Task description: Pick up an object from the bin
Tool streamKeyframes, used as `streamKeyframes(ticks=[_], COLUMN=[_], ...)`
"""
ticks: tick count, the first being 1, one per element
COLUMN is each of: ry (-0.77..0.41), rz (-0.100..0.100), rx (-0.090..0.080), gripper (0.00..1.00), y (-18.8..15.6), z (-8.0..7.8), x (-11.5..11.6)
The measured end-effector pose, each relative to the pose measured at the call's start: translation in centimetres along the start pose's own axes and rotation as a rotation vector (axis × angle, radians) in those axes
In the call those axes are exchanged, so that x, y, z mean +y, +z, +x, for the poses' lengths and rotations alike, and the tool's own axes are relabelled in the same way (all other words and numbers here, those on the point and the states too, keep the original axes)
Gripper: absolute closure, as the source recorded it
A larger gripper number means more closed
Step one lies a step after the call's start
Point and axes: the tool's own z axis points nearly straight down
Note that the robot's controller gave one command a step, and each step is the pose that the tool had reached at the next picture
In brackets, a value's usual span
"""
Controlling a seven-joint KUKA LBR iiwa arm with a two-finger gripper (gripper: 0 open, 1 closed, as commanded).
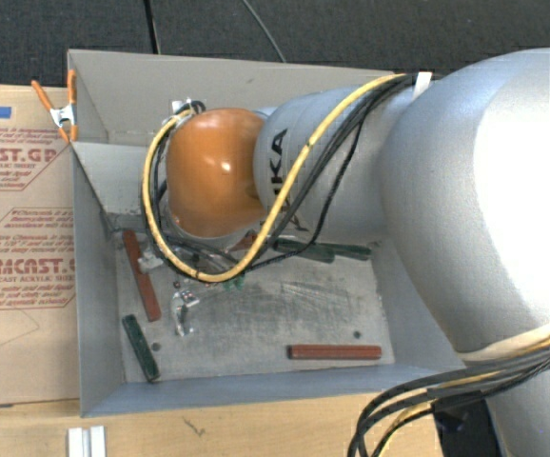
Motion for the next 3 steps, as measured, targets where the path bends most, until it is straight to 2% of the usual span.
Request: streamKeyframes(ticks=[1,2,3], ry=[-0.068,-0.387,-0.527], rz=[0.001,0.001,0.0], rx=[-0.009,-0.008,-0.009], gripper=[0.0,0.0,1.0], y=[-0.2,2.4,4.5], z=[-1.5,-2.1,-4.2], x=[1.2,1.4,1.4])
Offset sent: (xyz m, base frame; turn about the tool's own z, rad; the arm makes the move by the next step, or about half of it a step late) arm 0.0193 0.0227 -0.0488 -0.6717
